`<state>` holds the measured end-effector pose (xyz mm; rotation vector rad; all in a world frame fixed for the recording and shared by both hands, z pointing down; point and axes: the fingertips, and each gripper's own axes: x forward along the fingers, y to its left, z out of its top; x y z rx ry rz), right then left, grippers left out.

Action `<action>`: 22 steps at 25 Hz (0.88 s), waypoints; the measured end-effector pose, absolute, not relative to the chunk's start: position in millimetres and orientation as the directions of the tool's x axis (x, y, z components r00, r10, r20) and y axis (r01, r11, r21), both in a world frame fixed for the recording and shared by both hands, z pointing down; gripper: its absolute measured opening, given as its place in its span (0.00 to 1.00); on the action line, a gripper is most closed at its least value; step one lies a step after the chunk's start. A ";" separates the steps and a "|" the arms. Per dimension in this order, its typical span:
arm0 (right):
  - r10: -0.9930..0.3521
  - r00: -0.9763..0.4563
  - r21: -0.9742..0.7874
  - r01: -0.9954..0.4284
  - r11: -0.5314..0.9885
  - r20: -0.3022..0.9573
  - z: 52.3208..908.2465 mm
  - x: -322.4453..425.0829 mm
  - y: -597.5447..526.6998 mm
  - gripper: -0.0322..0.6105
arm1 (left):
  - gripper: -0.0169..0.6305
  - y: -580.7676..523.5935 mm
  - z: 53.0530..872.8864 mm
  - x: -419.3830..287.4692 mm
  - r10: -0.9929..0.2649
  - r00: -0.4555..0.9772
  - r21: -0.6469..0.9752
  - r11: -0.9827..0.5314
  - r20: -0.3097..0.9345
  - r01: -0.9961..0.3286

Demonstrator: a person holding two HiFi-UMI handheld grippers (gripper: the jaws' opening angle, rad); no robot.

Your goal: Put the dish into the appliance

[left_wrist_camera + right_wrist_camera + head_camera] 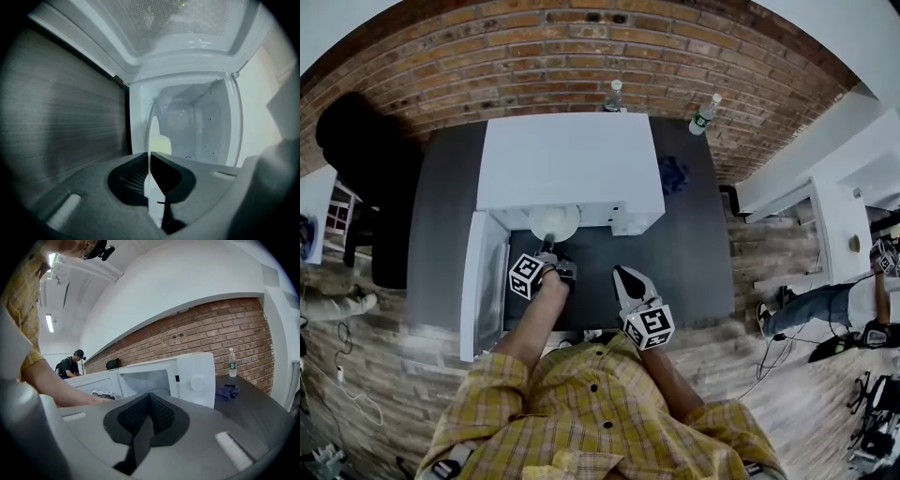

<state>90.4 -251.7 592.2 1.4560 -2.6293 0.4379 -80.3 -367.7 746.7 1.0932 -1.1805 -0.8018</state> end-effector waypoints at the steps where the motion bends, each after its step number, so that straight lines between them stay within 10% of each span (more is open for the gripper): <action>1: -0.813 -0.536 -0.199 -0.843 0.500 0.229 592.4 90.4 -252.2 0.05 | 0.04 -369.4 747.0 -80.0 -0.924 0.228 0.951 0.303 0.307 -0.053; 22: -0.806 -0.537 -0.212 -0.842 0.495 0.250 600.8 94.6 -262.0 0.05 | 0.21 -395.4 760.6 -75.0 -0.906 0.221 0.931 0.366 0.360 -0.018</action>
